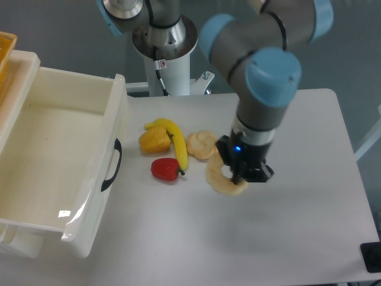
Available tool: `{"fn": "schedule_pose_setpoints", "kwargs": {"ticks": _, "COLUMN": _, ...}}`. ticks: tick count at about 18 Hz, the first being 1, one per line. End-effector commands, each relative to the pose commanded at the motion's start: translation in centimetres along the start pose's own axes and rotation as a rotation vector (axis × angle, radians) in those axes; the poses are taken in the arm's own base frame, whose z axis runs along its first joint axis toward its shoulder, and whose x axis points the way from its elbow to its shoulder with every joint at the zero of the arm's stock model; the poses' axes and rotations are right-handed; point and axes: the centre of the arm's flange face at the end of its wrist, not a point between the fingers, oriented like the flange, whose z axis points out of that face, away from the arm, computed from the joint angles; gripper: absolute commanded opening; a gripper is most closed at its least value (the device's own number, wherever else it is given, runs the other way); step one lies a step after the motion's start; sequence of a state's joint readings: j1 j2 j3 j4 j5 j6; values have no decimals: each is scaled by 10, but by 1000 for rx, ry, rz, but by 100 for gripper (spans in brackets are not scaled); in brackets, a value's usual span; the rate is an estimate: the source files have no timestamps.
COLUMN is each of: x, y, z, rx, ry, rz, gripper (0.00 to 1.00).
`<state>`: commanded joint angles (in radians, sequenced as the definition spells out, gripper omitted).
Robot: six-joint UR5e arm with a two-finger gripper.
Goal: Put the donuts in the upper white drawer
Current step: 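Carry the donut over the open white drawer and lower it inside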
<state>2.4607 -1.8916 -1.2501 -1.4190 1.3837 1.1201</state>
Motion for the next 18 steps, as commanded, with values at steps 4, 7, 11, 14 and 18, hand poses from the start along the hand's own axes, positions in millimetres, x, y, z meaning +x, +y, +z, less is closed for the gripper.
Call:
{"fn": "schedule_pose_setpoints", "kwargs": {"ticks": 4, "x": 42, "y": -35, "z": -18, "rx": 50, "ry": 3, "rz": -18, "gripper": 0}}
{"fn": "schedule_pose_setpoints", "kwargs": {"ticks": 7, "x": 72, "y": -53, "z": -39, "rx": 111, "ry": 15, "rz": -26, "gripper": 0}}
{"fn": "schedule_pose_setpoints", "kwargs": {"ticks": 11, "x": 122, "y": -84, "z": -40, "rx": 121, "ry": 40, "rz": -14, "gripper": 0}}
{"fn": "schedule_pose_setpoints", "kwargs": {"ticks": 14, "x": 154, "y": -105, "z": -46, "rx": 135, "ry": 48, "rz": 13, "gripper": 0}}
{"fn": "schedule_pose_setpoints", "kwargs": {"ticks": 18, "x": 192, "y": -118, "z": -50, "rx": 140, "ry": 64, "rz": 48, "gripper": 0}}
